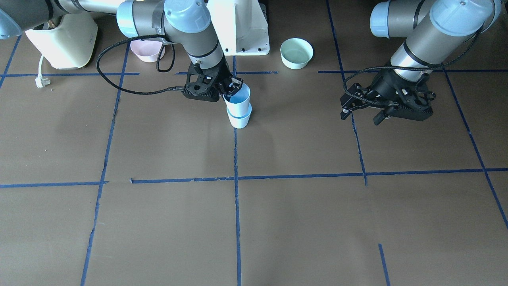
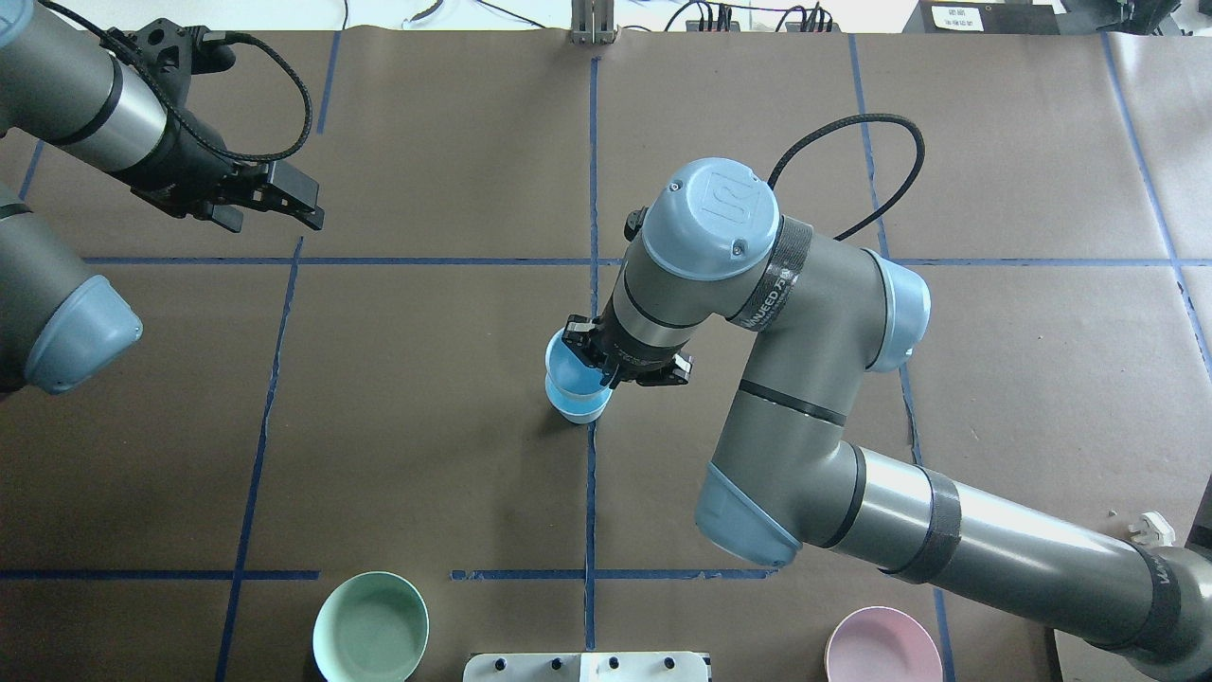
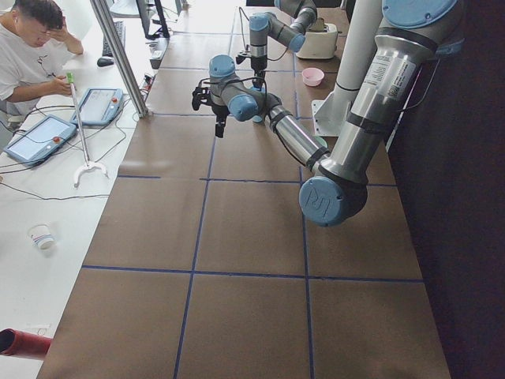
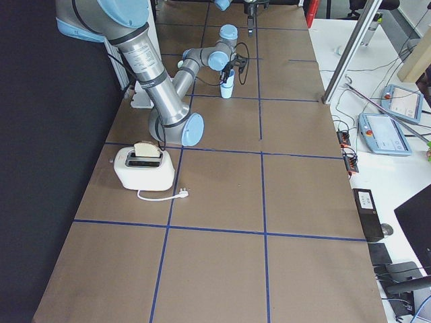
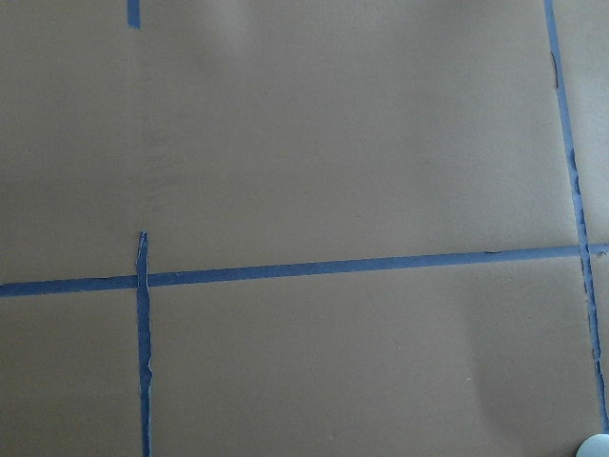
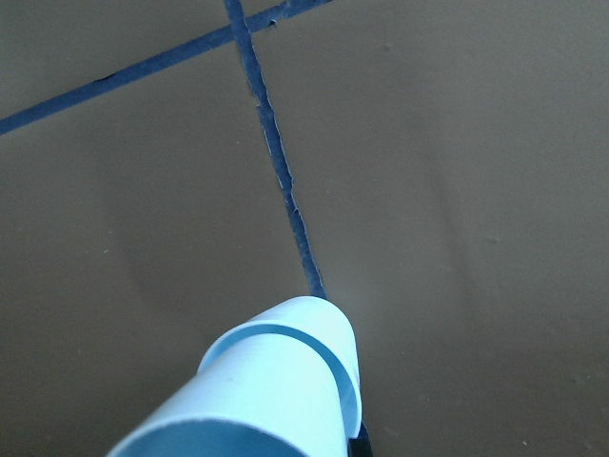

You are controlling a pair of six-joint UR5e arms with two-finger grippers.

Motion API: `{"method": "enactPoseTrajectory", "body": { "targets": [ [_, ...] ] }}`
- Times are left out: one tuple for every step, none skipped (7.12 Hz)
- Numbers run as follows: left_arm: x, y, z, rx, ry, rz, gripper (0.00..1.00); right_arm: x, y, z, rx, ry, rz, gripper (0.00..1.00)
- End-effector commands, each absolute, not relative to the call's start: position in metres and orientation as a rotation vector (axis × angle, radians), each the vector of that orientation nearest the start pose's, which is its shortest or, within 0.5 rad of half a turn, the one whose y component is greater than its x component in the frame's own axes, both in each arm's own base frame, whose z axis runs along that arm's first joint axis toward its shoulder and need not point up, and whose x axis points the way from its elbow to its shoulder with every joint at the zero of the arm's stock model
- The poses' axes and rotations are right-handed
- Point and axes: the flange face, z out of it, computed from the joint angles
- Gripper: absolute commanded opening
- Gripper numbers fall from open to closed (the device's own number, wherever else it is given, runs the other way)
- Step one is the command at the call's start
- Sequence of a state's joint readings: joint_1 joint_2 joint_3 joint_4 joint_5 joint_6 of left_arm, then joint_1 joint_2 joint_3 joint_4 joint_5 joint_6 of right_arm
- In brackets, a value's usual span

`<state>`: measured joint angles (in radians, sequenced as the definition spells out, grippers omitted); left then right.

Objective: Stack blue cups with both arms
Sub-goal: 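Lower the cup into the center cup and open the right gripper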

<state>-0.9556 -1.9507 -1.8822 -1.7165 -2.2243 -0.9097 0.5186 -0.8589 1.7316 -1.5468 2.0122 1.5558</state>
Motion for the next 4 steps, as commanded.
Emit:
{"method": "enactPoseTrajectory", "body": {
  "targets": [
    [0.278,-0.520,0.285,0.159,0.999,0.004,1.00,-0.533,-0.403,0.163,-0.168,-0.957,0.259,1.00],
    [0.278,-0.520,0.286,0.158,0.999,0.005,1.00,-0.532,-0.402,0.162,-0.168,-0.963,0.255,1.00],
    [0.277,-0.519,0.289,0.150,1.002,0.008,1.00,-0.512,-0.407,0.158,-0.158,-0.986,0.265,1.00],
    [0.271,-0.518,0.306,0.161,0.977,0.067,1.00,-0.461,-0.408,0.187,-0.133,-0.992,0.287,1.00]
  ]
}}
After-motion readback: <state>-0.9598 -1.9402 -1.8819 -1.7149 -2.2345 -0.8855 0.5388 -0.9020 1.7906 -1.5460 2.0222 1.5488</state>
